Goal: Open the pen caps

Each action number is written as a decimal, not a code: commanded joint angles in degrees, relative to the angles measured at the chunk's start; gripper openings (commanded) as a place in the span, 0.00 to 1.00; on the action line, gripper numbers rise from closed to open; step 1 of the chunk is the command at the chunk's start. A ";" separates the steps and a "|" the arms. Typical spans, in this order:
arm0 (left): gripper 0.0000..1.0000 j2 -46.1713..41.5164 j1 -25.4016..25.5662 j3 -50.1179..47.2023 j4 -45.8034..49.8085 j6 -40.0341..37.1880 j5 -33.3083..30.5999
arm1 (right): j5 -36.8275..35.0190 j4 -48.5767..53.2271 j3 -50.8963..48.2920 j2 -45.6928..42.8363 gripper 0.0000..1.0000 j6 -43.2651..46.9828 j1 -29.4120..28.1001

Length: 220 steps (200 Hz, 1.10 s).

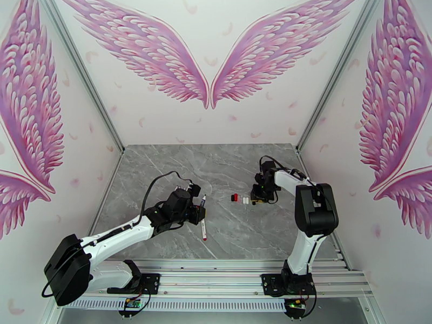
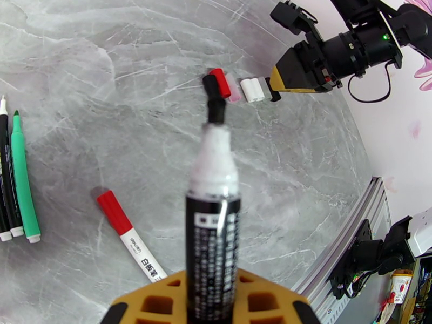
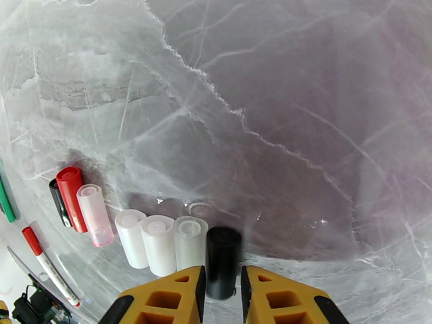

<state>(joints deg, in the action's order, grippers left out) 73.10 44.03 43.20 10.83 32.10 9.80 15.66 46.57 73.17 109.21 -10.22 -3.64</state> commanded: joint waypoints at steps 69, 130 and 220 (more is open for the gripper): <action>0.00 -0.34 -0.08 -0.46 0.81 0.60 -1.15 | -1.92 -6.37 -7.43 -9.02 0.29 -4.33 -0.70; 0.00 1.32 0.12 3.96 7.85 0.06 -5.98 | -1.55 -18.53 -23.35 -26.14 0.31 -10.80 -6.55; 0.02 15.71 -1.13 18.70 20.47 -1.93 -16.36 | -4.06 -32.75 -36.15 -46.95 0.52 -20.87 -25.98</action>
<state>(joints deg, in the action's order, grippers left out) 85.34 43.55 57.36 25.93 31.27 -2.57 13.21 18.70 38.52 65.63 -27.64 -25.89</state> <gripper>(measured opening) 0.194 0.478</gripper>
